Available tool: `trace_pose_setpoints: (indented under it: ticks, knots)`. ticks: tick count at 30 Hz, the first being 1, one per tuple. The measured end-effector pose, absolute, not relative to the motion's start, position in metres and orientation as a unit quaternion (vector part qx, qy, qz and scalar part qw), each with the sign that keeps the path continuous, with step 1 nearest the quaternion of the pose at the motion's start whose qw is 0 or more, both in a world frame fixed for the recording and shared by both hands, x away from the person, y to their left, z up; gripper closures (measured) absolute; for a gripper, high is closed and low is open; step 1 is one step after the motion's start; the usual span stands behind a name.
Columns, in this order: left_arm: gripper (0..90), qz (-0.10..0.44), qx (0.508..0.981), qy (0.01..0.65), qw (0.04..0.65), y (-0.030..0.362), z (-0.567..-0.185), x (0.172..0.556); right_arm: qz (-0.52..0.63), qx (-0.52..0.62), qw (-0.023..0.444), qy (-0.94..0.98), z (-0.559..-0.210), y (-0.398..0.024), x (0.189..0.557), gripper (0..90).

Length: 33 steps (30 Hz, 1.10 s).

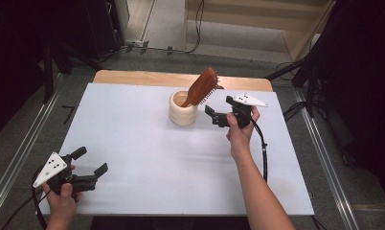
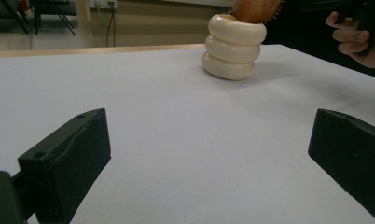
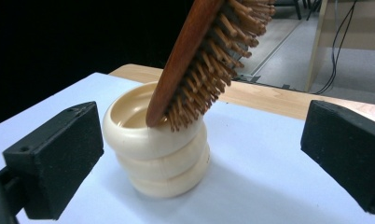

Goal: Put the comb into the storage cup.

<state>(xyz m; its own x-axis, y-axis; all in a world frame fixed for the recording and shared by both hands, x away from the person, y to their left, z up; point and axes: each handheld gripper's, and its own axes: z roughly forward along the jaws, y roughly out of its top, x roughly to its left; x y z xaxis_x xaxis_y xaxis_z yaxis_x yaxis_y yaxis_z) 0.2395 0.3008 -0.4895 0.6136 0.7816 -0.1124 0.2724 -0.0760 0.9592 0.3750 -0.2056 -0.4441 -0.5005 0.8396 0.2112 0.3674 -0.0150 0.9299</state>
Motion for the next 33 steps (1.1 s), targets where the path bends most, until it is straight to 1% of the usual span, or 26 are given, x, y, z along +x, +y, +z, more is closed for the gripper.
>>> trace_pose_setpoints:
  ticks: [18, 21, 33]
  knots:
    - [0.0, 0.227, 0.7, 0.376, 0.564, 0.3, -0.489, 0.239, 0.549, 0.432, 0.237, 0.675, -0.452, -0.229, 0.333, 0.0]
    - [0.0, 0.227, 0.7, 0.375, 0.563, 0.3, -0.489, 0.239, 0.557, 0.433, 0.234, 0.67, -0.453, -0.235, 0.325, 0.0]
    - [0.0, 0.228, 0.701, 0.375, 0.563, 0.299, -0.49, 0.239, 0.55, 0.435, 0.248, 0.668, -0.463, -0.259, 0.3, 0.0]
